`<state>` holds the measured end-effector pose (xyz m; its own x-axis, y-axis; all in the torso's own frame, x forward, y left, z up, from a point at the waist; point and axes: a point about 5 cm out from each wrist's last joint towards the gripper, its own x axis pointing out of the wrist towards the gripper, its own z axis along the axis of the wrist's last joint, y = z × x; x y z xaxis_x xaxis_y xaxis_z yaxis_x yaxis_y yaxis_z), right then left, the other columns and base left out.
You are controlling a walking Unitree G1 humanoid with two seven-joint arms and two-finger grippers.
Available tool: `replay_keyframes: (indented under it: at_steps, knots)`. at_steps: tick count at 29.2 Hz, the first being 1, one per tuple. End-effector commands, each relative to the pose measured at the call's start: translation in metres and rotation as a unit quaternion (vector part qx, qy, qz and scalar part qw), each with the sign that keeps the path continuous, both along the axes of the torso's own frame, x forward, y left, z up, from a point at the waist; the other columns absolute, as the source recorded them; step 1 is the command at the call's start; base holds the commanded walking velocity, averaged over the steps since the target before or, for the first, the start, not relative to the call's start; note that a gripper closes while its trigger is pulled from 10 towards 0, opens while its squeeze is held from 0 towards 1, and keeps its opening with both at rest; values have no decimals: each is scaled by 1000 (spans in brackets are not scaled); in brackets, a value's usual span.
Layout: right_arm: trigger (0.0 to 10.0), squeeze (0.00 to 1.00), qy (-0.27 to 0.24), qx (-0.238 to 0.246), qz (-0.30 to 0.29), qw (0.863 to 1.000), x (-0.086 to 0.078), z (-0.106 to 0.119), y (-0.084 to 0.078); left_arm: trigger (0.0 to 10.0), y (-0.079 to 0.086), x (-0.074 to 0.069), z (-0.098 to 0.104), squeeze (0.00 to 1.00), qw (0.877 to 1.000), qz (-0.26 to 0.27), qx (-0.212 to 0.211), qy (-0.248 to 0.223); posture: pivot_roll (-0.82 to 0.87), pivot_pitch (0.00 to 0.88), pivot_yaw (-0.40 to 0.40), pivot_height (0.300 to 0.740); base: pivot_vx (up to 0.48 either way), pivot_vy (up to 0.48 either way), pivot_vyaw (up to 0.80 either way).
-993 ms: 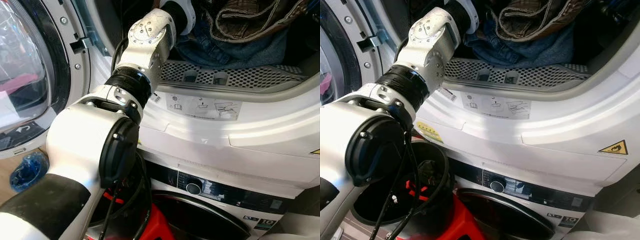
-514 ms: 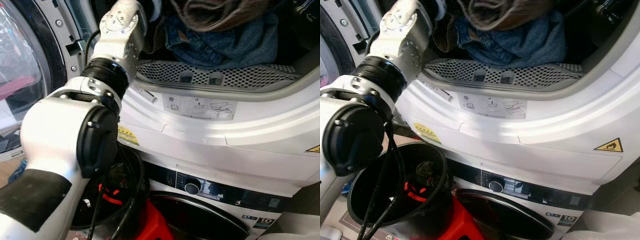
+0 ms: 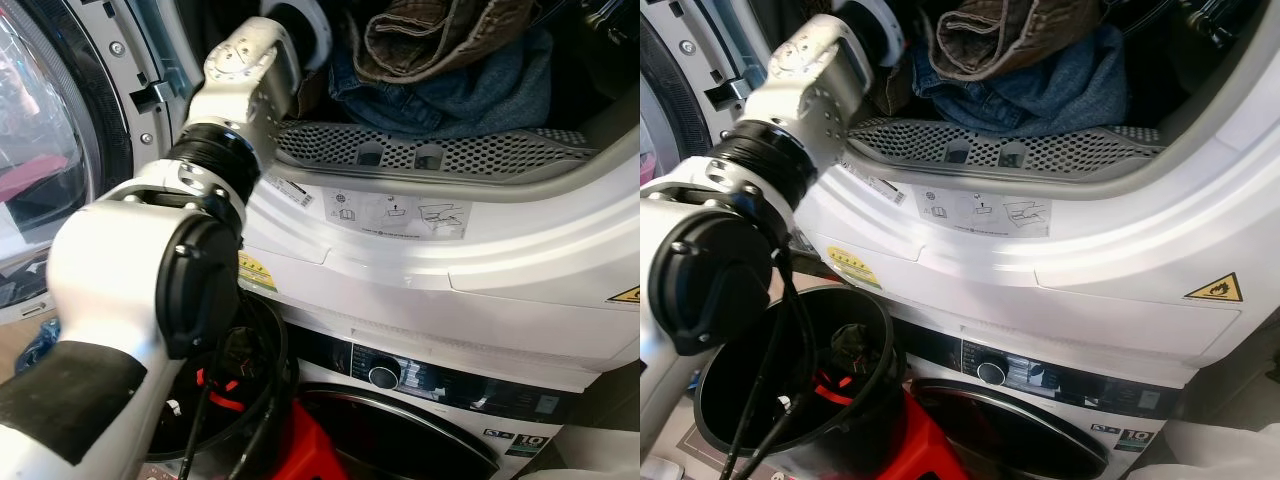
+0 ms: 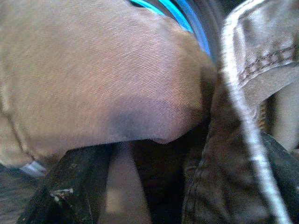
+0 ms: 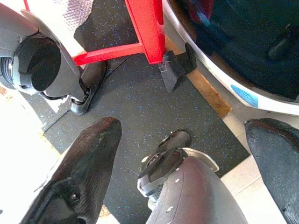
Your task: Clothes washing
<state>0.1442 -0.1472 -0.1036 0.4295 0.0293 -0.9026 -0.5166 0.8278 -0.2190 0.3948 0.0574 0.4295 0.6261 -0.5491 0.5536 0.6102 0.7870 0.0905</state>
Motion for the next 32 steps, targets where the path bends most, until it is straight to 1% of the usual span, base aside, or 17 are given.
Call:
replay_keyframes:
  at_steps: [1,5,6,7,10,13,17,18,19,22,25,26,27,29,31,32]
  knots:
    - [10000,0,90,-8,-10,996,-47,-15,-2,10000,-4,-3,-1,0,998,-60,1,-5,-127,57,174,740,0,0,0]
    - [10000,0,92,-8,-8,996,-48,-15,-2,10000,-16,-11,0,0,991,-123,40,-32,-120,57,171,740,0,0,0]
    - [10000,0,92,-8,-6,996,-48,-15,-2,10000,-22,-15,1,0,986,-151,55,-46,-116,57,169,740,0,0,0]
    - [10000,0,92,-8,-6,996,-48,-15,-2,10000,-22,-15,1,0,986,-151,55,-46,-116,57,169,740,0,0,0]
    - [10000,0,92,-7,-3,996,-47,-15,-2,10000,-30,-19,1,0,980,-180,69,-54,-113,54,168,740,0,0,0]
    - [10000,0,90,-7,-3,996,-46,-15,-2,10000,-32,-19,-2,0,978,-185,76,-54,-117,50,169,740,0,0,0]
    - [10000,0,90,-7,-4,996,-47,-15,-2,10000,-28,-18,-1,0,980,-176,69,-58,-114,50,170,740,0,0,0]
    - [10000,0,90,-7,-5,996,-47,-15,-2,10000,-25,-18,0,0,981,-176,58,-59,-112,48,171,740,0,0,0]
    - [10000,0,90,-7,-5,996,-47,-15,-2,10000,-25,-18,1,0,982,-170,58,-62,-104,51,173,740,0,0,0]
    - [10000,0,91,-7,-5,996,-47,-15,-1,10000,-25,-19,-1,0,982,-158,72,-78,-98,52,174,740,0,0,0]
    - [10000,0,91,-4,-4,996,-47,-15,1,10000,-26,-21,-6,0,975,-178,77,-105,-91,51,177,740,0,0,0]
    - [10000,0,90,-3,-4,996,-46,-15,3,10000,-27,-25,-7,0,968,-209,73,-118,-86,52,176,740,0,0,0]
    - [10000,0,90,-3,-4,996,-46,-15,3,10000,-27,-26,-8,0,966,-216,72,-120,-86,52,176,740,0,0,0]
    - [10000,0,90,-2,-2,996,-46,-15,4,10000,-30,-29,-9,0,961,-222,86,-139,-78,51,178,740,0,0,0]
    - [10000,0,89,-2,-2,996,-45,-15,5,10000,-31,-32,-9,0,957,-231,89,-154,-75,49,183,740,0,0,0]
    - [10000,0,89,-1,-1,996,-45,-14,5,10000,-32,-32,-10,0,956,-230,85,-159,-69,46,184,740,0,0,0]
